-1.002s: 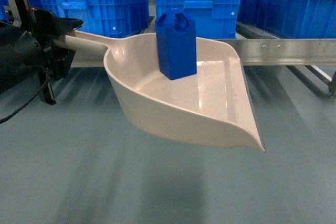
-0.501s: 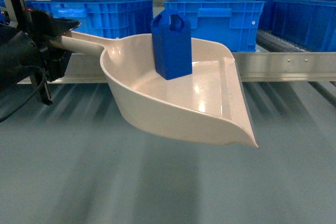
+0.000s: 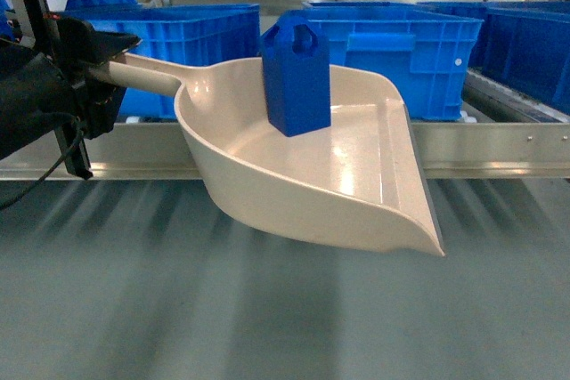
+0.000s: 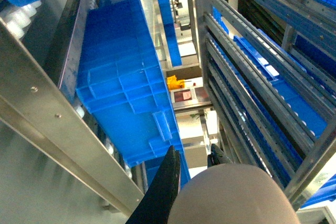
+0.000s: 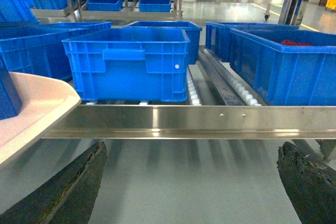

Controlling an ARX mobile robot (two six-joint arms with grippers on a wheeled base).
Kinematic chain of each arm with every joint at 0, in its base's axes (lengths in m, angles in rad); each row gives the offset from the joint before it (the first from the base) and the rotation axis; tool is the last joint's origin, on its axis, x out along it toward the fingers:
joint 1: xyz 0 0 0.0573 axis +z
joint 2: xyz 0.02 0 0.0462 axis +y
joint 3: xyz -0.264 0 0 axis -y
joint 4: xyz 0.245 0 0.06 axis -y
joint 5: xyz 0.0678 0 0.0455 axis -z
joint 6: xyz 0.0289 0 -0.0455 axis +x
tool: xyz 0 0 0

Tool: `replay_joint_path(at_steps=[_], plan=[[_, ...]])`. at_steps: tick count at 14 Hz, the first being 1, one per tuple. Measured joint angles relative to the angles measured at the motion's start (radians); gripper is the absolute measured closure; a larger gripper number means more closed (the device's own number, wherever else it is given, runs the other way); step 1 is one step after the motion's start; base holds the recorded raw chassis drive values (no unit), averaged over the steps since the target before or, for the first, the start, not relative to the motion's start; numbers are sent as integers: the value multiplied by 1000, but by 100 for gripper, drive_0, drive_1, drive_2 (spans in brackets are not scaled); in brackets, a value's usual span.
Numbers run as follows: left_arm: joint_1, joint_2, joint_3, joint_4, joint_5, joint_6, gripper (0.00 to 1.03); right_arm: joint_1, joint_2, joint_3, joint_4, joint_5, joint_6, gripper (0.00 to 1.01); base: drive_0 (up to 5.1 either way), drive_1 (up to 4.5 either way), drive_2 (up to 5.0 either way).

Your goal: Place part in tray to right shelf

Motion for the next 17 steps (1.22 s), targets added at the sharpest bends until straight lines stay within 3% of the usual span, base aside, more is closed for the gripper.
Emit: replay_joint_path(at_steps=[5, 17], plan=[[0, 0, 0, 4, -2, -2, 90, 0, 0, 0, 2, 0, 0, 3, -60, 418, -350], [0, 0, 1, 1, -3, 1, 90, 0, 5, 0, 0, 0, 0, 3, 0, 0, 0]])
